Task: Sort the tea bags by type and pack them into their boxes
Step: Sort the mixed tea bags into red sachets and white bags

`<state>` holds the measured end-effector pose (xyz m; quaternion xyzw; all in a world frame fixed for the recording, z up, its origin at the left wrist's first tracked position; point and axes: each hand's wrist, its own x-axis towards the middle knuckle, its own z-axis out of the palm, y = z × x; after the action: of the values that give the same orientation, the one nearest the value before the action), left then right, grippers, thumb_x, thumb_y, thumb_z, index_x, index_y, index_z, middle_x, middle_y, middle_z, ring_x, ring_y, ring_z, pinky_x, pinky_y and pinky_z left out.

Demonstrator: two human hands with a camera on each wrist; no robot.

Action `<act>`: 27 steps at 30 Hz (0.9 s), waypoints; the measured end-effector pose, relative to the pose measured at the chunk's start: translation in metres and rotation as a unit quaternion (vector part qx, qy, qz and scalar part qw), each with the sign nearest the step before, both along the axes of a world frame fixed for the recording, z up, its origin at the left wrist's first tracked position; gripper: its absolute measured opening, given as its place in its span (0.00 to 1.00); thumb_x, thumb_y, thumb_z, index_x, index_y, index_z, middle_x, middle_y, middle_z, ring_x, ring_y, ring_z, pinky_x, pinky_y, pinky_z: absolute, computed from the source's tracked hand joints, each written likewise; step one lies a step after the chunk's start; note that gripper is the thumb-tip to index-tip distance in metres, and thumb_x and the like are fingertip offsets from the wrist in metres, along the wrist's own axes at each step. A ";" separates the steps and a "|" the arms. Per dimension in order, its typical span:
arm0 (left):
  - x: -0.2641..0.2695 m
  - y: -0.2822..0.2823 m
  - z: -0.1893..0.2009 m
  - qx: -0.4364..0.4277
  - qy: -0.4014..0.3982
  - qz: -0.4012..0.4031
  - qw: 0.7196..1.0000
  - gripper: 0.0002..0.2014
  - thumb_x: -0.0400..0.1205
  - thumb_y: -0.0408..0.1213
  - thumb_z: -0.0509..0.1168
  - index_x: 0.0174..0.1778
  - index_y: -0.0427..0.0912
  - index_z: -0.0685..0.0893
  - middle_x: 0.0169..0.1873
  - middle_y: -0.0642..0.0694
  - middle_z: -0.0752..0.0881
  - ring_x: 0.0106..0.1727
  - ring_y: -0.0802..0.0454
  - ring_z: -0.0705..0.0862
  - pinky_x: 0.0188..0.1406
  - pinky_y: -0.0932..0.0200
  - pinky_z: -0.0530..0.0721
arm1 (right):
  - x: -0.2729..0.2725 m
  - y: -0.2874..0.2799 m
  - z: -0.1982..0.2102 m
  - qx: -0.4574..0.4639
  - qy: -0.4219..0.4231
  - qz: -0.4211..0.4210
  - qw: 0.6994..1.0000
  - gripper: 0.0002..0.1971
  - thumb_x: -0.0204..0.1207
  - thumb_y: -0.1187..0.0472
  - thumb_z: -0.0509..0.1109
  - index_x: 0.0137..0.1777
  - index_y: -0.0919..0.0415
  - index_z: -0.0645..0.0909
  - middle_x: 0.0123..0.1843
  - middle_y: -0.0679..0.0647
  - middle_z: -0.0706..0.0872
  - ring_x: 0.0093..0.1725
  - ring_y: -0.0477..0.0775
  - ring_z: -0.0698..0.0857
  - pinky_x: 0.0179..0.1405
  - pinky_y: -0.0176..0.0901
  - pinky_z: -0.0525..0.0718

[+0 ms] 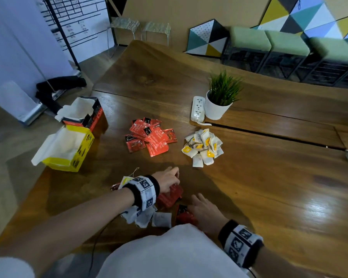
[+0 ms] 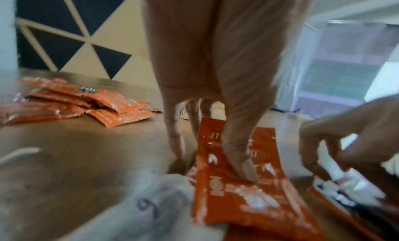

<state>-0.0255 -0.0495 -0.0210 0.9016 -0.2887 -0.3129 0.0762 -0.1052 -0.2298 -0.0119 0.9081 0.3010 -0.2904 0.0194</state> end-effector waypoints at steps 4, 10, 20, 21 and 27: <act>0.002 -0.003 -0.001 0.003 0.007 0.004 1.000 0.12 0.78 0.25 0.63 0.57 0.34 0.80 0.64 0.38 0.69 0.64 0.42 0.73 0.60 0.52 0.75 | 0.003 0.002 -0.004 0.003 0.022 -0.028 0.999 0.14 0.81 0.59 0.62 0.64 0.60 0.77 0.61 0.59 0.72 0.59 0.60 0.71 0.53 0.48 0.72; 0.008 0.002 0.001 -0.003 0.024 -0.011 1.000 0.12 0.79 0.26 0.62 0.59 0.30 0.79 0.60 0.33 0.76 0.63 0.40 0.74 0.57 0.52 0.72 | 0.021 -0.016 0.002 0.059 0.103 -0.156 0.981 0.23 0.80 0.68 0.61 0.75 0.56 0.69 0.74 0.59 0.68 0.73 0.59 0.71 0.68 0.42 0.73; 0.021 0.012 0.007 -0.066 0.022 0.070 0.995 0.08 0.78 0.26 0.63 0.52 0.35 0.79 0.52 0.36 0.83 0.55 0.40 0.82 0.47 0.52 0.78 | 0.025 -0.042 0.009 0.189 0.078 -0.287 0.936 0.19 0.79 0.64 0.65 0.69 0.56 0.68 0.66 0.54 0.80 0.51 0.43 0.82 0.38 0.27 0.81; 0.025 0.014 0.008 -0.077 0.032 0.101 0.991 0.10 0.78 0.28 0.65 0.55 0.37 0.79 0.54 0.37 0.83 0.57 0.42 0.82 0.49 0.53 0.79 | 0.026 -0.043 0.010 0.207 0.079 -0.302 0.927 0.19 0.79 0.65 0.65 0.68 0.55 0.67 0.65 0.56 0.80 0.48 0.42 0.83 0.35 0.27 0.82; 0.031 0.019 0.026 -0.023 0.115 0.067 0.991 0.23 0.75 0.34 0.72 0.66 0.39 0.76 0.62 0.41 0.80 0.63 0.45 0.79 0.55 0.57 0.77 | 0.029 -0.051 0.007 0.275 0.096 -0.346 0.892 0.25 0.77 0.69 0.67 0.66 0.48 0.63 0.69 0.57 0.75 0.59 0.51 0.82 0.45 0.38 0.88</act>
<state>0.0052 -0.0301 0.0045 0.8748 -0.2240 -0.4024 0.1505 -0.0760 -0.2810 -0.0048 0.8915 0.0356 -0.2700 -0.3620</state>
